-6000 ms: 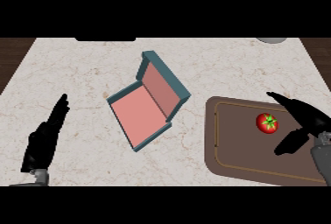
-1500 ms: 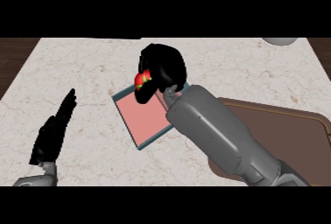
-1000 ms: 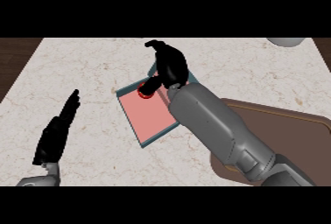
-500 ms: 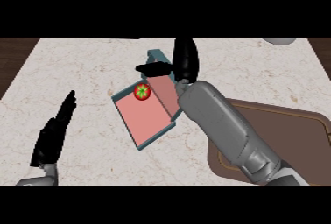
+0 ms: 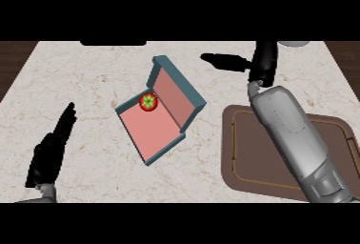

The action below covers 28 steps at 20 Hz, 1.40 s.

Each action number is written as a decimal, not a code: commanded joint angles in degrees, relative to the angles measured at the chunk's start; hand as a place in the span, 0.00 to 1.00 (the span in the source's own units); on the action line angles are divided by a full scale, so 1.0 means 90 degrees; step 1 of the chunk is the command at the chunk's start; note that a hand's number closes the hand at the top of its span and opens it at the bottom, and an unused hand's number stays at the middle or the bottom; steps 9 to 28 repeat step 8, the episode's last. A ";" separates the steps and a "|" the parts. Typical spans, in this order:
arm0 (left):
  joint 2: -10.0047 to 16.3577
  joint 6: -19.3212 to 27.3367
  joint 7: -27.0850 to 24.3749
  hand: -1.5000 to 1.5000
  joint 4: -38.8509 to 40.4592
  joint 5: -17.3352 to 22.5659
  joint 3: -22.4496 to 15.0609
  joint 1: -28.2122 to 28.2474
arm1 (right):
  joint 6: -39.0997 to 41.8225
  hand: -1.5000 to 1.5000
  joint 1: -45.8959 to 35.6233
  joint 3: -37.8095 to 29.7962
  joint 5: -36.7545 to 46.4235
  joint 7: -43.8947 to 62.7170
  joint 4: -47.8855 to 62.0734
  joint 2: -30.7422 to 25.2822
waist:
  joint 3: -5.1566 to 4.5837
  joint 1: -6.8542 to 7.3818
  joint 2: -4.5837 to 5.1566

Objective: Pick the tomato from the tray and place it in the cardboard box

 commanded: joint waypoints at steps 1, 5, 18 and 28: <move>-0.0121 0.0099 0.0180 0.50 -0.0145 -0.0081 -0.0096 -0.0067 | 0.0700 0.00 0.0751 -0.0681 -0.0551 -0.0419 -0.0583 -0.0771 | 0.0002 -0.0027 0.0001; 0.0119 -0.0087 0.0096 0.50 0.0066 0.0060 0.0150 -0.0087 | 0.1584 0.00 0.1612 -0.1003 -0.0916 -0.0375 -0.1515 -0.1552 | -0.0004 -0.0049 -0.0006; 0.0131 -0.0247 0.0138 0.50 -0.0039 0.0260 0.0207 -0.0080 | 0.2179 0.00 0.2139 -0.1228 -0.1177 -0.0228 -0.2104 -0.1956 | -0.0004 -0.0042 -0.0010; 0.0131 -0.0247 0.0138 0.50 -0.0039 0.0260 0.0207 -0.0080 | 0.2179 0.00 0.2139 -0.1228 -0.1177 -0.0228 -0.2104 -0.1956 | -0.0004 -0.0042 -0.0010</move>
